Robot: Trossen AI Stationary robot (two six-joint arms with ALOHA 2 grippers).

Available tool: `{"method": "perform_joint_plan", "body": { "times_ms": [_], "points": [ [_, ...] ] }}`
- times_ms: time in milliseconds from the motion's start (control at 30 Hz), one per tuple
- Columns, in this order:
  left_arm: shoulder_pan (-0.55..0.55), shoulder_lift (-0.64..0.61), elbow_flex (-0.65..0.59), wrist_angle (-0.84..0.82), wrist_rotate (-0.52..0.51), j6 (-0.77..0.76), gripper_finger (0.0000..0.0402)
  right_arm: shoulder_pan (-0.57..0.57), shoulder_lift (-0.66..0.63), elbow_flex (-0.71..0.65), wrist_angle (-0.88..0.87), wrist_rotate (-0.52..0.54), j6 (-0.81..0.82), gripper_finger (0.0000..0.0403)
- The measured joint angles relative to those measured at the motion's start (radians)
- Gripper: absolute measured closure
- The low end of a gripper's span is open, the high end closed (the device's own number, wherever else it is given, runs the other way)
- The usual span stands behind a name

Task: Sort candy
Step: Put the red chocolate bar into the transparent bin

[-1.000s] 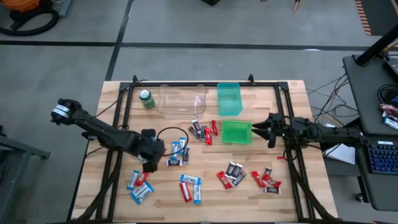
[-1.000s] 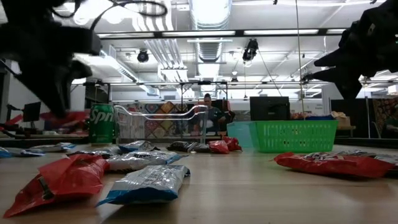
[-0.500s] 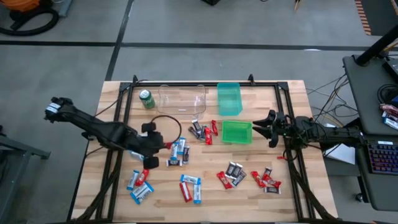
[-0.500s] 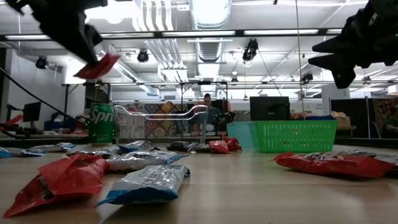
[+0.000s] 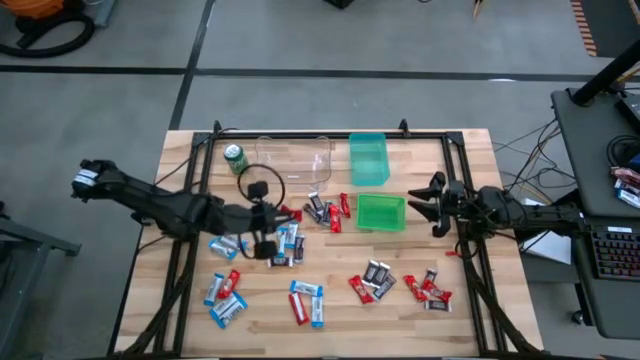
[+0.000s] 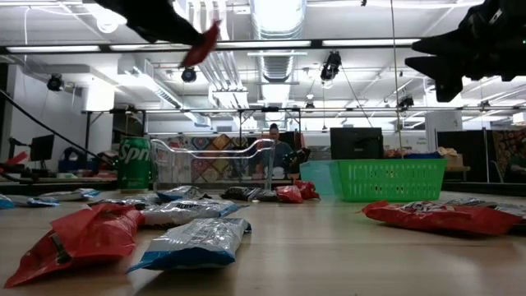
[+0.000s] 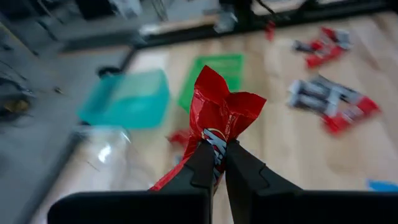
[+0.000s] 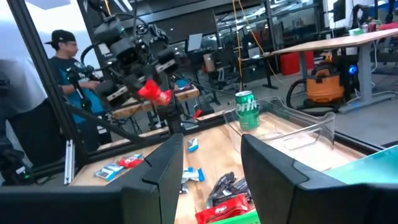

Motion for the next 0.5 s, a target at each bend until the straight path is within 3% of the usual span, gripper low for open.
{"method": "perform_joint_plan", "body": {
  "times_ms": [200, 500],
  "points": [
    [0.209, 0.099, -0.011, 0.156, 0.001, 0.114, 0.04, 0.0, 0.0, -0.009, 0.009, 0.001, -0.001, 0.0252],
    [0.583, 0.262, -0.011, 0.14, 0.068, 0.209, 0.0399, 0.0, 0.0, -0.011, 0.008, 0.001, 0.006, 0.0252]
  ]
}}
